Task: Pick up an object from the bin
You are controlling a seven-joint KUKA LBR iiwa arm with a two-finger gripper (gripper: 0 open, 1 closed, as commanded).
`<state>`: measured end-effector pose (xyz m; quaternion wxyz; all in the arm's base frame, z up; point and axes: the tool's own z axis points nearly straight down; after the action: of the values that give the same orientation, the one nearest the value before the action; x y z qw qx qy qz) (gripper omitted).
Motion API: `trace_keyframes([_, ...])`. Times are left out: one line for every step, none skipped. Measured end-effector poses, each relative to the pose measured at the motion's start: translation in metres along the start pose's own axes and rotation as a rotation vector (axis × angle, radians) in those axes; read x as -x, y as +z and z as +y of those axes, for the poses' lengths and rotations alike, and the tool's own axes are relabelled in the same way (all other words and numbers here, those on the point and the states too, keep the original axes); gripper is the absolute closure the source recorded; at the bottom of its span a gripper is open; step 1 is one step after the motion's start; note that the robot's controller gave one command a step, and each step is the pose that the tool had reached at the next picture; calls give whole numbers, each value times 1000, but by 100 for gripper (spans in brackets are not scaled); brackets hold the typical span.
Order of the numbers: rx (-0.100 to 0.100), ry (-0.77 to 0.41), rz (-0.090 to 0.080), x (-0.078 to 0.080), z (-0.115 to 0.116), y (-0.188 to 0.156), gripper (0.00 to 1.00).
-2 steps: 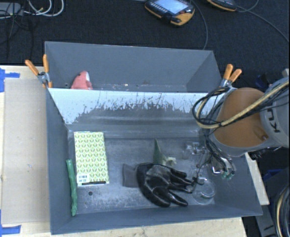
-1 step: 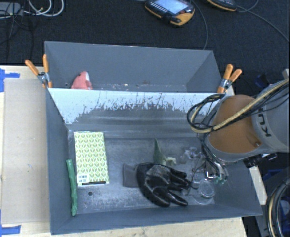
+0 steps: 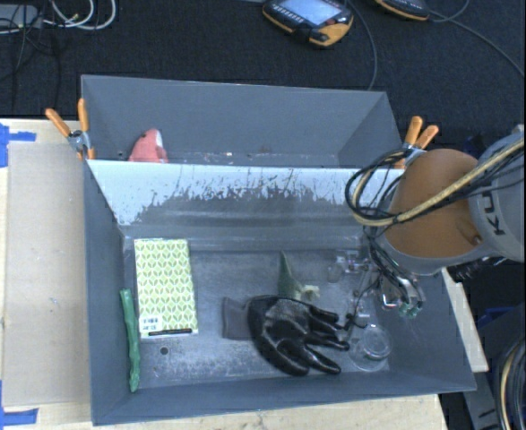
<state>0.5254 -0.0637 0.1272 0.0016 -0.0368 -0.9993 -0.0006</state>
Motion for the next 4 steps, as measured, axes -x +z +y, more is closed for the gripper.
trace_keyframes([1, 180, 4, 4, 5, 49, 0])
trace_keyframes([1, 148, 1, -12, -6, 57, 100])
trace_keyframes([1, 147, 1, -12, -6, 57, 100])
trace_keyframes([1, 146, 8, -14, -6, 51, 100])
